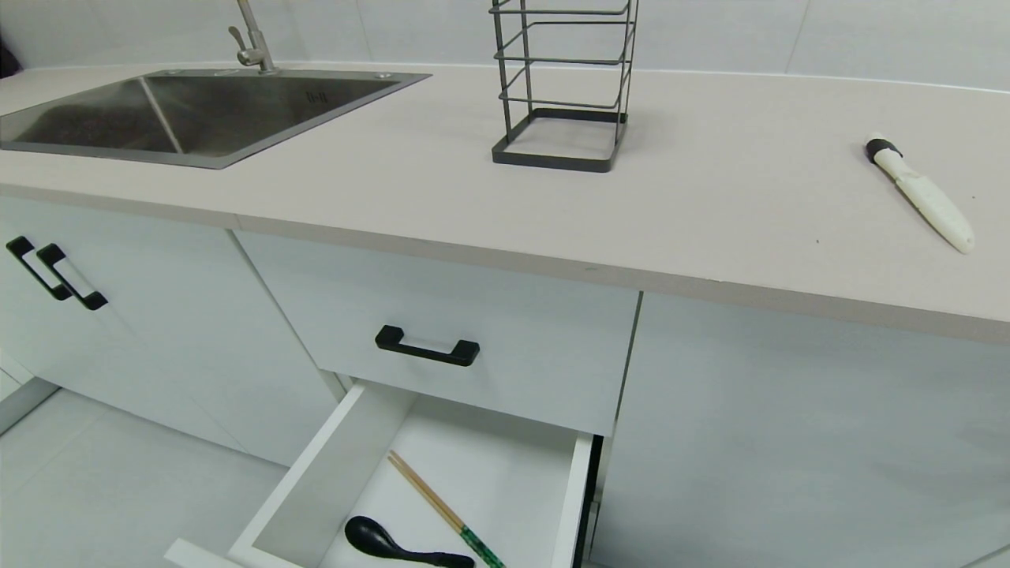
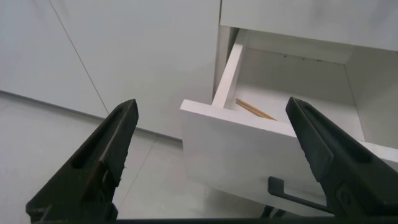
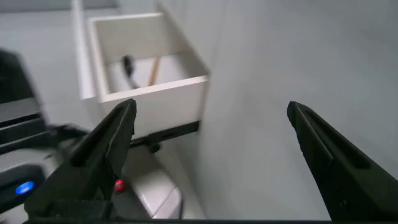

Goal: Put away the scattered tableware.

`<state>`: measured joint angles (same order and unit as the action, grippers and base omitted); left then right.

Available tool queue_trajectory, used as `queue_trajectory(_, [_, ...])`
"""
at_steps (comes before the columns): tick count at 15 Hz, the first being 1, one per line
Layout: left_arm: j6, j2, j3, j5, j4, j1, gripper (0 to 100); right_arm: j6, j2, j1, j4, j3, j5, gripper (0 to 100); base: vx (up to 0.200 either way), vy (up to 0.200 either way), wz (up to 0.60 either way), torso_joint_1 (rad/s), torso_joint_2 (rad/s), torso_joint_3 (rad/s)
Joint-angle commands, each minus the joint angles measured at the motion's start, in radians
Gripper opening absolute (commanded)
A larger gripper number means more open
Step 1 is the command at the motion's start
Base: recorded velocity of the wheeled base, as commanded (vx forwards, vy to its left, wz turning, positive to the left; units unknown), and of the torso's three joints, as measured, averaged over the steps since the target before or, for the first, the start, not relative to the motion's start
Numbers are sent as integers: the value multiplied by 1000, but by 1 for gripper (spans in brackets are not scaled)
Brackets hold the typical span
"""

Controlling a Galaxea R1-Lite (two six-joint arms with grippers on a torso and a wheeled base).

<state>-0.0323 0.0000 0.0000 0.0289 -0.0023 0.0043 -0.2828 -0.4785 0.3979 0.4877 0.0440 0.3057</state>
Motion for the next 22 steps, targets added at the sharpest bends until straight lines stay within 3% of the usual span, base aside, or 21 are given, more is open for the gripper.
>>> queue_trajectory(1, [0,0,0,0,1,0,100,1,198,-180,-41,-29,4,100,0,0,0,0,0,0])
queue_trajectory(5, [2,0,0,0,-1,0,100,16,380,-444,-106,-29,3,100,0,0,0,0,0,0])
queue_trajectory(8, [0,0,0,0,-1,0,100,125,393,-458,-161,-44,0,100,0,0,0,0,0,0])
queue_trajectory(10, [-3,0,0,2,-1,-1,100,140,400,-447,-296,-44,3,100,0,0,0,0,0,0])
queue_trajectory(11, [-6,0,0,0,-4,0,100,140,475,-392,-399,-44,3,100,0,0,0,0,0,0])
queue_trajectory(13, [-6,12,-83,-24,-97,-6,100,146,479,-396,-419,-44,1,100,0,0,0,0,0,0])
queue_trajectory(15, [-6,117,-245,-118,59,-18,100,148,479,-396,-425,-44,-47,100,0,0,0,0,0,0])
queue_trajectory(16, [-8,163,-299,-179,162,-43,100,157,479,-396,-434,-44,-134,100,0,0,0,0,0,0])
queue_trajectory(17, [-8,169,-305,-187,177,-46,100,159,479,-396,-436,-44,-148,100,0,0,0,0,0,0])
queue_trajectory(18, [-8,190,-337,-251,303,-61,100,172,479,-396,-482,-44,-238,100,0,0,0,0,0,0])
queue_trajectory(19, [-8,195,-336,-277,332,-64,100,175,479,-396,-477,-44,-240,100,0,0,0,0,0,0])
queue_trajectory(20, [-8,235,-313,-345,366,-67,100,175,479,-396,-478,-44,-240,100,0,0,0,0,0,0])
queue_trajectory(22, [-3,325,-279,-356,366,-67,100,177,479,-396,-478,-44,-238,100,0,0,0,0,0,0])
